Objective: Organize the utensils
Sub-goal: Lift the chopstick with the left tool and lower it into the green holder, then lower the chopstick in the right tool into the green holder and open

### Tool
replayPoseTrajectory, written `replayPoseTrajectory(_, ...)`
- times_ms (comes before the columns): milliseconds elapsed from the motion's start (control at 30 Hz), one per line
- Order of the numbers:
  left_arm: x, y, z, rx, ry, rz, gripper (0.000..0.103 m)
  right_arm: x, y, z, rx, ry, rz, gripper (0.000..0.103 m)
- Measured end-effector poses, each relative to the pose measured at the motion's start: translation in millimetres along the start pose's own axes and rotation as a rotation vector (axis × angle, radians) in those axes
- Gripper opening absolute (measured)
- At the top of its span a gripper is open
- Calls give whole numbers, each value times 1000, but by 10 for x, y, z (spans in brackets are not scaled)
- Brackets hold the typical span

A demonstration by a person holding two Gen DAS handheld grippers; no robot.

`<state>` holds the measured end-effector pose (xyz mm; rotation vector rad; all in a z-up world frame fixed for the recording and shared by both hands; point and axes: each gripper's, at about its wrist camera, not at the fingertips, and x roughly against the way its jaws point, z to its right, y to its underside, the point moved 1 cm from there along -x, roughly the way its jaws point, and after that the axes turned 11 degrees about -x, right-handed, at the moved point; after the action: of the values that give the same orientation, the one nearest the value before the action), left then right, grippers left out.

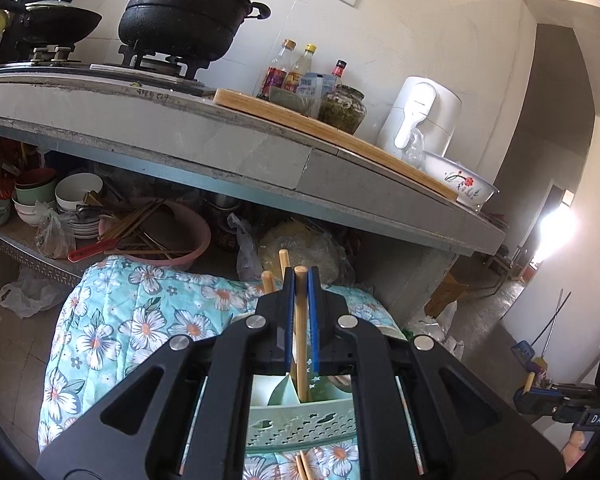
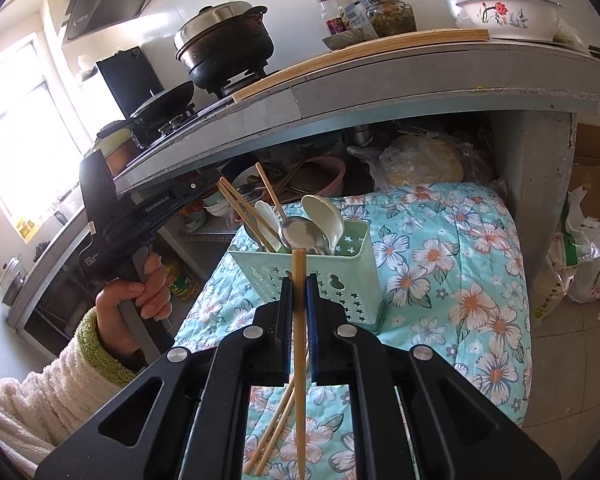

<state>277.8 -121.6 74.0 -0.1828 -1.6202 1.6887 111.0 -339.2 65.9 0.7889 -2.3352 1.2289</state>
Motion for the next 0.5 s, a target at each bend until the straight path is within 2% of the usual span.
replayPoseTrajectory(267, -16, 34, 14, -32, -2, -18, 6, 58, -152, -145, 31, -10, 44, 7)
replayPoseTrajectory(500, 8, 67, 6, -34, -3, -22, 6, 97, -571, -506, 103, -80, 166, 7)
